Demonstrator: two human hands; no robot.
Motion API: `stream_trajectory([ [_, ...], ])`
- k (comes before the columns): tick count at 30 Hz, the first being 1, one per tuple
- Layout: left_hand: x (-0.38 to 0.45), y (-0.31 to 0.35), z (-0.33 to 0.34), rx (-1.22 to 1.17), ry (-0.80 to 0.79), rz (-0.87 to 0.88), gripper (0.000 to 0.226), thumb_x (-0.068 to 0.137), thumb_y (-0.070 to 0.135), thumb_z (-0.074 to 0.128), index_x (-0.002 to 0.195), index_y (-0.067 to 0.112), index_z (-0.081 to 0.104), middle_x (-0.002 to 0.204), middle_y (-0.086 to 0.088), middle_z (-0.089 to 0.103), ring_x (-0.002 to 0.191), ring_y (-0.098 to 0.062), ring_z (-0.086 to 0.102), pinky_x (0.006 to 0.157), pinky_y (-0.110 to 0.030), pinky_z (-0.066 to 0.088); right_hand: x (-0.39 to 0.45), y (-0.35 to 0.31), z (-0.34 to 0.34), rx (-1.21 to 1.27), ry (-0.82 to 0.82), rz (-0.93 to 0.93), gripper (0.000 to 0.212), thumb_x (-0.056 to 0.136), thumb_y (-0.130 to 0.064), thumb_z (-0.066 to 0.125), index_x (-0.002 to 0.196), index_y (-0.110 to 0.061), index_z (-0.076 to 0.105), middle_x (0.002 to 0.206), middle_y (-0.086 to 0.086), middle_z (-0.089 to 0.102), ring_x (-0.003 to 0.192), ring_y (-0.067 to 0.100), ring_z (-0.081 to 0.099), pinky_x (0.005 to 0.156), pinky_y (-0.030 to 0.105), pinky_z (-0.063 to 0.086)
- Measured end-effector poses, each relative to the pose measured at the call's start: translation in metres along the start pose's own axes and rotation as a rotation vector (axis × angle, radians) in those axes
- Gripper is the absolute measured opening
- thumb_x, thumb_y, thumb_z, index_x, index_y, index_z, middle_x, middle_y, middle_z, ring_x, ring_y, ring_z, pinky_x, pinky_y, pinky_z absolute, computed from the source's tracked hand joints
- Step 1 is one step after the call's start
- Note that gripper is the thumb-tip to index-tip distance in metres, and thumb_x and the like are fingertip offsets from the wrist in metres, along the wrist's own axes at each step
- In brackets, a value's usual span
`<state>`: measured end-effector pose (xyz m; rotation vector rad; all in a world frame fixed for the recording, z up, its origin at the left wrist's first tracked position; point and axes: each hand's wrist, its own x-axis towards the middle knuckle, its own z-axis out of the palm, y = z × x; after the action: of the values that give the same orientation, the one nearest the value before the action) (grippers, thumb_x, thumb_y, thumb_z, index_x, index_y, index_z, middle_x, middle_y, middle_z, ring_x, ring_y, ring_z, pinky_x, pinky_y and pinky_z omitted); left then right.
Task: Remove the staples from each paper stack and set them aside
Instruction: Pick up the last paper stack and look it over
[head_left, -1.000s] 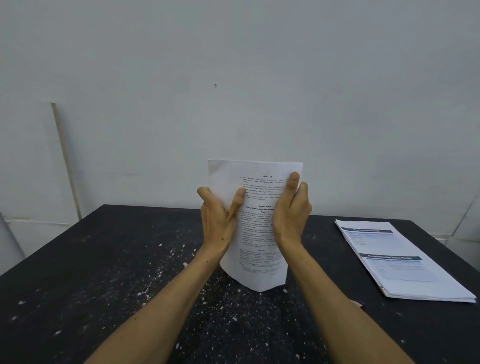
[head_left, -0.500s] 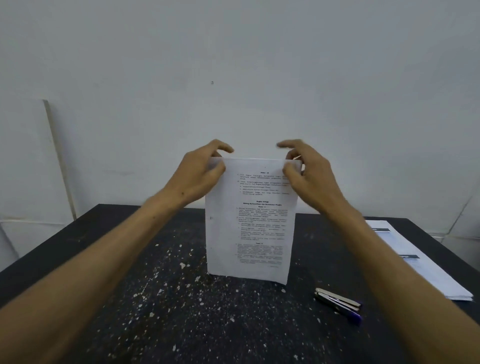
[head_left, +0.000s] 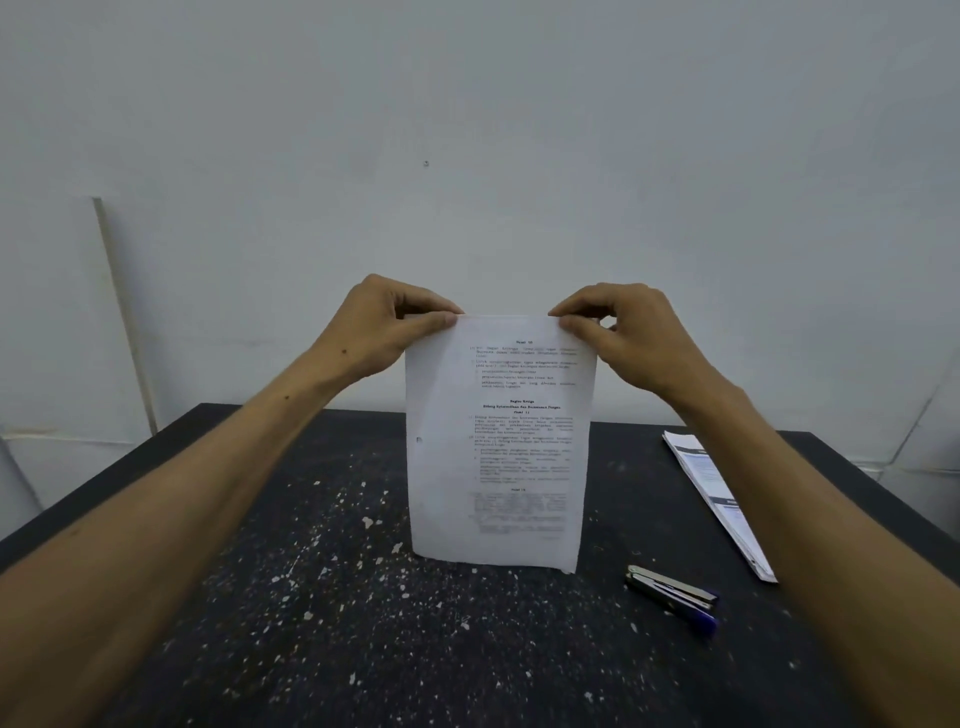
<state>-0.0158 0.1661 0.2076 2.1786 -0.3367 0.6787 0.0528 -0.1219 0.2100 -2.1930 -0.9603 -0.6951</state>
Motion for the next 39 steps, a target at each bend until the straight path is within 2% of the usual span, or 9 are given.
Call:
stream_trajectory([
  [8,0.004,0.010,0.006,0.090,-0.006,0.057,0.009,0.091,0.022,0.079,0.098,0.020,0.083,0.093,0.010,0.080,0.091,-0.003,0.074,0.082,-0.020,0.058,-0.013,0.000,0.012,0.130,0.156,0.066,0.015,0.098,-0.014,0.067,0.108,-0.019,0.077,0.093,-0.011,0.072,0.086,-0.007,0.062,0.077,0.004,0.042],
  [12,0.002,0.004,0.010,-0.146,-0.022,-0.108,0.012,0.094,0.024,0.076,0.101,0.018,0.083,0.099,0.006,0.080,0.098,-0.009,0.074,0.090,-0.030,0.059,-0.025,0.006,0.021,0.261,0.150,0.188,0.020,0.102,-0.025,0.063,0.121,-0.021,0.069,0.102,-0.011,0.072,0.095,0.004,0.068,0.084,0.027,0.058],
  [15,-0.003,-0.004,0.021,-0.425,-0.006,-0.246,0.018,0.096,0.026,0.072,0.107,0.014,0.081,0.108,-0.004,0.079,0.102,-0.017,0.073,0.094,-0.038,0.059,-0.037,0.008,0.034,0.344,0.190,0.256,0.015,0.107,-0.027,0.054,0.113,-0.016,0.063,0.103,-0.005,0.074,0.099,0.013,0.070,0.084,0.046,0.062],
  [19,-0.013,-0.012,0.036,-0.731,0.010,-0.358,0.026,0.099,0.028,0.066,0.115,0.011,0.077,0.115,-0.005,0.078,0.105,-0.014,0.072,0.096,-0.030,0.058,-0.044,0.003,0.044,0.440,0.232,0.288,0.015,0.109,-0.029,0.052,0.102,-0.019,0.061,0.096,-0.007,0.073,0.092,0.007,0.069,0.081,0.046,0.061],
  [24,-0.013,-0.017,0.035,-0.846,-0.045,-0.435,0.042,0.089,0.040,0.069,0.119,0.012,0.075,0.113,-0.001,0.078,0.097,-0.012,0.072,0.087,-0.027,0.059,-0.042,0.002,0.047,0.531,0.243,0.329,0.017,0.108,-0.036,0.053,0.100,-0.024,0.062,0.102,-0.004,0.073,0.101,0.019,0.069,0.086,0.059,0.059],
  [28,-0.017,-0.027,0.035,-0.858,-0.102,-0.501,0.042,0.086,0.037,0.071,0.115,0.008,0.076,0.117,-0.007,0.077,0.106,-0.020,0.072,0.099,-0.039,0.056,-0.041,0.001,0.045,0.592,0.277,0.361,0.015,0.108,-0.034,0.054,0.097,-0.025,0.061,0.103,-0.003,0.073,0.101,0.018,0.069,0.086,0.059,0.060],
  [32,-0.017,-0.026,0.040,-0.831,-0.053,-0.516,0.032,0.094,0.033,0.069,0.115,0.008,0.076,0.112,-0.004,0.079,0.096,-0.016,0.075,0.083,-0.032,0.061,-0.040,0.003,0.043,0.701,0.247,0.434,0.014,0.108,-0.029,0.054,0.097,-0.023,0.061,0.106,0.004,0.074,0.100,0.022,0.070,0.086,0.054,0.063],
  [35,-0.001,-0.009,0.035,-0.719,-0.008,-0.484,0.027,0.098,0.028,0.069,0.112,0.007,0.076,0.111,-0.008,0.079,0.096,-0.020,0.078,0.075,-0.030,0.063,-0.042,0.005,0.042,0.922,0.209,0.563,0.018,0.106,-0.014,0.052,0.089,-0.017,0.057,0.095,0.004,0.072,0.091,0.023,0.067,0.074,0.042,0.059],
  [39,0.022,0.017,0.013,-0.470,-0.134,-0.421,0.025,0.096,0.028,0.072,0.108,0.006,0.078,0.105,-0.010,0.080,0.087,-0.021,0.079,0.069,-0.028,0.063,-0.049,0.012,0.033,0.796,0.169,0.561,0.017,0.100,-0.007,0.050,0.085,-0.010,0.056,0.085,0.003,0.070,0.085,0.020,0.067,0.069,0.031,0.059],
])
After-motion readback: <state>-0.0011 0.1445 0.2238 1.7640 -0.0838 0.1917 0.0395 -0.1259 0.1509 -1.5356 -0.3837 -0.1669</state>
